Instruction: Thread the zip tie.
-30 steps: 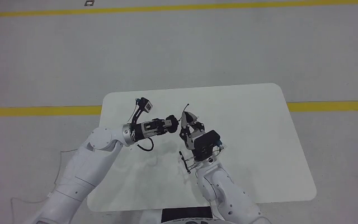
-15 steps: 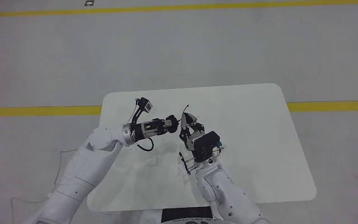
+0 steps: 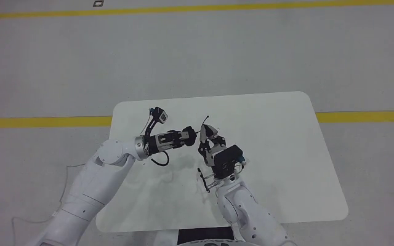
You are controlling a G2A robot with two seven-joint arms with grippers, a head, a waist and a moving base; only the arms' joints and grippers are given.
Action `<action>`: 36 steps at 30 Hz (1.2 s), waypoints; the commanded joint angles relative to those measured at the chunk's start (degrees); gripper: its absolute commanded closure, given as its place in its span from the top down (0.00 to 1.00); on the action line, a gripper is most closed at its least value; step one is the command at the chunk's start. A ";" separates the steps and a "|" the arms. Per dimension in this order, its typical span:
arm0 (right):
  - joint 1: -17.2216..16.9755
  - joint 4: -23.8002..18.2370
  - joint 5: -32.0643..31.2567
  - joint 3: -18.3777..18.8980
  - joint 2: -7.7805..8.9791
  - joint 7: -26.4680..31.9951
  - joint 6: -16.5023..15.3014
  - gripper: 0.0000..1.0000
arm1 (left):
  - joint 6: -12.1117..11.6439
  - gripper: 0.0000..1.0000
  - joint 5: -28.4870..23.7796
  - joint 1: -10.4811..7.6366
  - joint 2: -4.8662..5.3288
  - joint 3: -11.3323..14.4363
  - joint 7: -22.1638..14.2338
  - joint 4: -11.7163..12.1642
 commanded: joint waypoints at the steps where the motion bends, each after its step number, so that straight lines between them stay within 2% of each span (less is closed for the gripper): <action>1: -0.05 0.04 0.02 0.03 -0.01 -0.06 0.09 0.00 | 0.00 0.00 0.00 0.00 0.00 0.00 0.00 0.00; 23: -0.54 -0.04 0.17 0.39 -0.02 -0.57 0.34 0.00 | 0.00 0.00 0.00 0.00 0.00 0.00 0.00 0.00; 36: -0.73 -0.70 0.20 0.25 0.01 -2.18 -0.84 0.00 | 0.00 0.00 0.00 0.00 0.00 0.00 0.00 0.00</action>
